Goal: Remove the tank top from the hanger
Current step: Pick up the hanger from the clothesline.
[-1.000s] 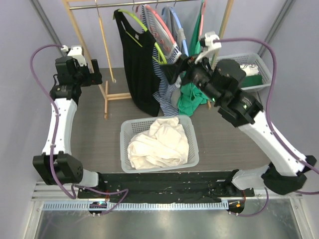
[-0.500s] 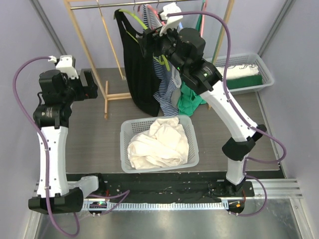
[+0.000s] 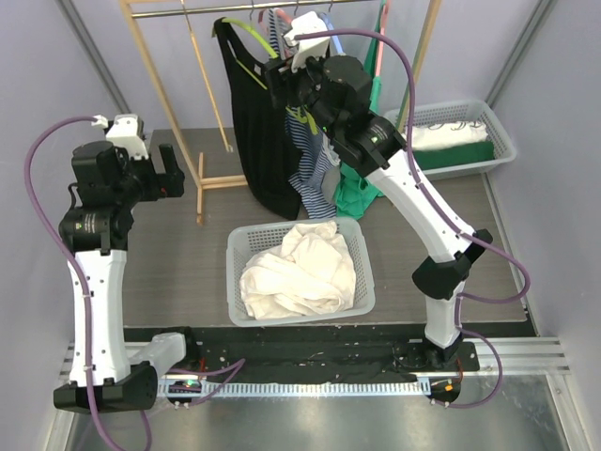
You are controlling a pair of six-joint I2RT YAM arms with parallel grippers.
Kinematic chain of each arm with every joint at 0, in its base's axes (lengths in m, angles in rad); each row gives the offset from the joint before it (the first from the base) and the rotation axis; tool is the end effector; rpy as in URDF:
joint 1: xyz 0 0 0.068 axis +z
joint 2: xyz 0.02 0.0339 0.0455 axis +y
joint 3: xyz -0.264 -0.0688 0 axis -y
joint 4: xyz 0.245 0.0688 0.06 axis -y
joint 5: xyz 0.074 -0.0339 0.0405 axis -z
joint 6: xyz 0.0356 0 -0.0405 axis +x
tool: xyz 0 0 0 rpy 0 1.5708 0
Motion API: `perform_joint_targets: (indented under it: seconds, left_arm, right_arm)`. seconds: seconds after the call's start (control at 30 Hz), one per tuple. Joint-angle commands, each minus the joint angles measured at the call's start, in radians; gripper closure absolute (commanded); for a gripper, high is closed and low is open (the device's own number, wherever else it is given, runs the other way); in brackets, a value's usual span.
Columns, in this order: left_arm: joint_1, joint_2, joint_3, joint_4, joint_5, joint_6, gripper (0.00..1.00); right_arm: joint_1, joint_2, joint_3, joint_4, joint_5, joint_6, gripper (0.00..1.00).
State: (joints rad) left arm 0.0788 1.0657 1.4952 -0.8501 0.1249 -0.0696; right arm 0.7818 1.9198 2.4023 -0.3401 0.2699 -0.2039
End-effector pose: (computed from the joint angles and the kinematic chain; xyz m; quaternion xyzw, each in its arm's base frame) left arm 0.1896 0.0105 0.4565 -0.0282 0.8377 -0.0499 0.5431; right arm 0.2953 0.2798 0.5438 -0.2175 0.6199 0.1289 0.7428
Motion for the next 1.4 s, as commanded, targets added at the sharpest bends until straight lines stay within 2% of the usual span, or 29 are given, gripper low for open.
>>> perform_joint_targets:
  seconds: [0.0,0.17,0.3,0.43,0.53,0.57,0.63,1.13,1.37]
  left_arm:
    - [-0.004,-0.018,-0.007,0.008,0.019,0.017,0.00]
    - [-0.004,-0.003,0.016,0.009,0.035,0.005,0.00]
    - [-0.002,0.007,0.037,0.013,0.041,-0.007,0.00]
    - [-0.002,0.005,0.045,0.016,0.048,-0.015,0.00]
    - [-0.002,0.000,0.042,0.017,0.045,-0.007,0.00]
    - [-0.002,0.000,0.043,0.017,0.039,-0.004,0.00]
    - [-0.004,0.000,0.048,0.010,0.035,0.004,0.00]
    - [-0.002,-0.044,0.056,-0.024,0.073,-0.030,0.00]
    - [-0.002,-0.070,0.040,-0.027,0.085,-0.047,0.00]
  right_arm:
    - [-0.004,0.001,0.038,0.056,-0.020,0.004,0.29]
    - [-0.004,0.025,0.020,0.042,-0.050,0.041,0.36]
    - [-0.004,0.036,0.008,0.044,-0.069,0.090,0.48]
    - [-0.004,0.038,-0.002,0.046,-0.081,0.116,0.55]
    - [-0.003,0.033,-0.008,0.061,-0.080,0.136,0.71]
    - [-0.004,0.028,-0.012,0.068,-0.080,0.142,0.86]
    - [-0.004,0.015,-0.034,0.107,-0.063,0.156,0.98]
    - [-0.004,-0.080,-0.028,0.251,-0.064,0.195,0.99]
    - [-0.003,-0.156,-0.038,0.262,-0.064,0.195,0.99]
